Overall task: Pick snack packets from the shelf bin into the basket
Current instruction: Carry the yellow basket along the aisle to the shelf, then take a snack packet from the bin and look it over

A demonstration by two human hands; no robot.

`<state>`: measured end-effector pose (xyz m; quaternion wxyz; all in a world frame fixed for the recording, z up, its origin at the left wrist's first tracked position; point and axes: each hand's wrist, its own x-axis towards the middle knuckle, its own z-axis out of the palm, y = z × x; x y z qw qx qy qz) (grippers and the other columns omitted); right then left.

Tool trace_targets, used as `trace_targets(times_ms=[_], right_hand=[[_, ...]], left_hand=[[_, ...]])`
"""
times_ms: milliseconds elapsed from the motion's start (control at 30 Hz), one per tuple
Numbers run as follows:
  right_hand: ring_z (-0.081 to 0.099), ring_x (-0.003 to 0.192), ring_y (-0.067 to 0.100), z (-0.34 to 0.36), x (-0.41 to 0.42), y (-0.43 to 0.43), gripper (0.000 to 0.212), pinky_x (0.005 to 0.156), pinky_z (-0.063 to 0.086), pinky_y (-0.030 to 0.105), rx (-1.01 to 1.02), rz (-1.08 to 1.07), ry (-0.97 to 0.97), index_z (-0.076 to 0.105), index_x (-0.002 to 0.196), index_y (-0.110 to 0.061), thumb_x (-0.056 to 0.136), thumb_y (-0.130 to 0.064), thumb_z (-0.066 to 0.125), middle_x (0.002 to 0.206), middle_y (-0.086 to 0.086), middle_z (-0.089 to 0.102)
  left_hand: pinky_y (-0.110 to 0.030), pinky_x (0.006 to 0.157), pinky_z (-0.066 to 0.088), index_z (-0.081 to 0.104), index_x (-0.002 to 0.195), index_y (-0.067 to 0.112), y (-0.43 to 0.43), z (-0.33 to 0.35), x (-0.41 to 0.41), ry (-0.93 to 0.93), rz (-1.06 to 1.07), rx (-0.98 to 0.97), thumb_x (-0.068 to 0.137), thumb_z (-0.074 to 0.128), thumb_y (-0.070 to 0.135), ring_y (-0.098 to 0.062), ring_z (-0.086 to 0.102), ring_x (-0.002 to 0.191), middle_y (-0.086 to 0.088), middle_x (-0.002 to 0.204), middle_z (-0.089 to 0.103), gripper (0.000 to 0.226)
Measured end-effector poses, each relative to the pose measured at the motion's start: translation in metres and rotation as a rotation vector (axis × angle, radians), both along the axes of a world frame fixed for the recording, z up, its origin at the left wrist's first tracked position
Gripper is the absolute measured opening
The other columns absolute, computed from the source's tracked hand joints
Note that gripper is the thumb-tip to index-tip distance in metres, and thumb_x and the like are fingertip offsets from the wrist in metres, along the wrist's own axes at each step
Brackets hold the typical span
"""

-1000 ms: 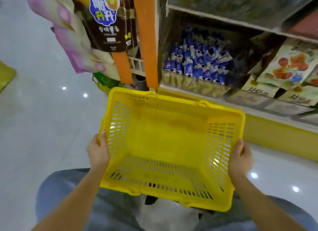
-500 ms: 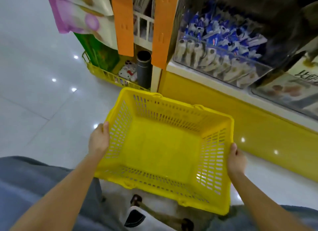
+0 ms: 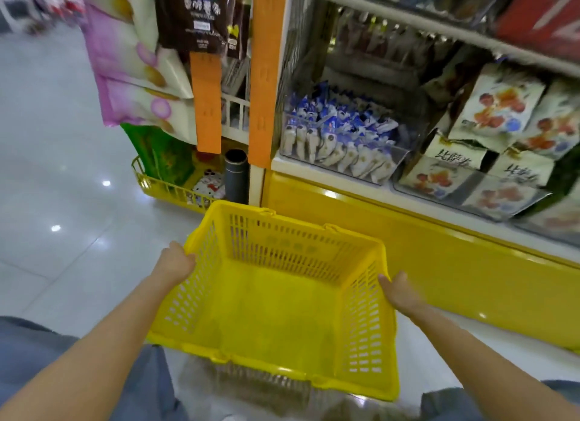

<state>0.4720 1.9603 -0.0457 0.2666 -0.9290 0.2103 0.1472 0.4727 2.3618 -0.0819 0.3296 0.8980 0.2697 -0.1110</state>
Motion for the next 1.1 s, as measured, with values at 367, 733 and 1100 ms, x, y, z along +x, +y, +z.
trace_targets(times_ms=[367,733,1100], right_hand=[[0.05,0.098,0.003,0.152,0.063,0.053,0.029,0.075,0.036,0.007,0.084,0.515,-0.726,0.051,0.123,-0.017,0.095,-0.021,0.048,0.112,-0.007,0.053],[0.057,0.106,0.02,0.167,0.251,0.163,0.026,0.09,0.043,0.028,0.024,0.71,-0.612,0.06,0.116,-0.008,0.093,-0.016,0.053,0.118,0.009,0.061],[0.057,0.077,0.015,0.163,0.281,0.167,0.019,0.07,0.045,0.027,0.023,0.866,-0.388,0.069,0.089,-0.007,0.087,-0.024,0.063,0.088,0.011,0.067]], left_hand=[[-0.042,0.099,0.04,0.042,0.133,0.016,-0.08,0.153,0.077,-0.696,-0.5,0.148,0.096,0.042,0.025,-0.025,0.047,0.116,-0.006,0.129,0.048,0.038],[-0.038,0.099,0.037,0.048,0.131,0.01,-0.093,0.163,0.14,-0.829,-0.825,0.471,0.091,0.051,0.02,-0.025,0.045,0.122,-0.007,0.128,0.053,0.041],[-0.033,0.088,0.04,0.052,0.126,0.011,-0.091,0.167,0.145,-0.87,-0.856,0.467,0.09,0.047,0.027,-0.022,0.047,0.112,-0.003,0.119,0.056,0.039]])
